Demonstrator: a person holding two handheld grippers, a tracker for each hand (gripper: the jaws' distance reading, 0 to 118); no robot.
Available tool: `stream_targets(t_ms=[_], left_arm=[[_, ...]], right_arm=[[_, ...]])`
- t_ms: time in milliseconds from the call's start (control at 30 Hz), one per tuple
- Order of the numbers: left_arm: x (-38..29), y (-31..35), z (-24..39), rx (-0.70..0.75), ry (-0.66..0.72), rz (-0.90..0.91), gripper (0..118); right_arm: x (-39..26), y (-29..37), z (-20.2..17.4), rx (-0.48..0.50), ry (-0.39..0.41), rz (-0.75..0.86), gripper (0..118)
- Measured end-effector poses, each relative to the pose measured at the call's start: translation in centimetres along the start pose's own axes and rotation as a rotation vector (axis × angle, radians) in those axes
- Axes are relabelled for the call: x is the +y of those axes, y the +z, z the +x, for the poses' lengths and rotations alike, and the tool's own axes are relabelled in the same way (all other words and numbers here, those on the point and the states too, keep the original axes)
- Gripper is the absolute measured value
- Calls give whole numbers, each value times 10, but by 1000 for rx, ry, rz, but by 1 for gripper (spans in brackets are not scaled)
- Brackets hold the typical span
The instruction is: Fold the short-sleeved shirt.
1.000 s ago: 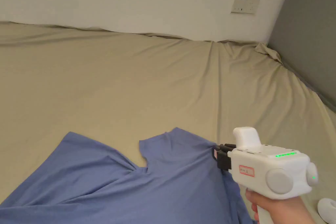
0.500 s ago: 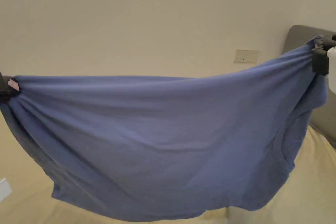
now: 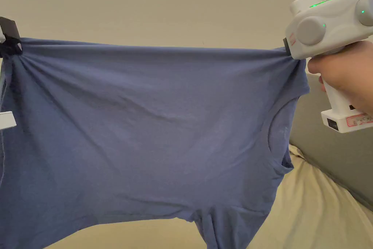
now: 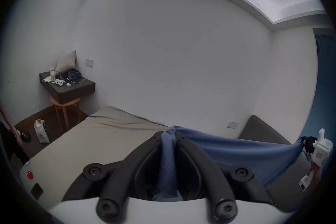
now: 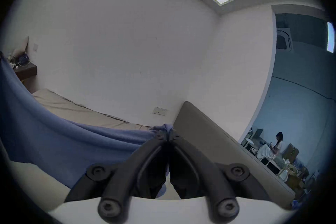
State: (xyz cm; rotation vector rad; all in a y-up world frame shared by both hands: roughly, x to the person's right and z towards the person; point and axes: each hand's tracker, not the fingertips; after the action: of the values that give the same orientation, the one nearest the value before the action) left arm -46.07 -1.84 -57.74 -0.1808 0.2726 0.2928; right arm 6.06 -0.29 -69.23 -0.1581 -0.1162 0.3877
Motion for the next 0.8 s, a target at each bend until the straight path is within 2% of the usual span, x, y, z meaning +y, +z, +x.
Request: stream_targets(t_ms=[167, 300, 367, 467, 633, 800], left_arm=[[-3, -2, 14, 38, 25, -20, 5], [-22, -25, 12, 70, -1, -44, 5], [-33, -58, -2, 75, -18, -57, 5], [-77, -91, -14, 95, -45, -145, 5], [-165, -147, -45, 108, 55, -315, 5], [-249, -176, -65, 116, 44, -442, 5]], right_arm=[[17, -12, -9, 30, -27, -8, 4], [11, -30, -27, 44, -13, -12, 4], [-3, -42, -40, 63, -5, -38, 4], [-40, -67, -64, 116, 12, -115, 4], [-123, -104, -113, 188, 32, -253, 4], [-209, -122, -157, 269, 58, -355, 4]])
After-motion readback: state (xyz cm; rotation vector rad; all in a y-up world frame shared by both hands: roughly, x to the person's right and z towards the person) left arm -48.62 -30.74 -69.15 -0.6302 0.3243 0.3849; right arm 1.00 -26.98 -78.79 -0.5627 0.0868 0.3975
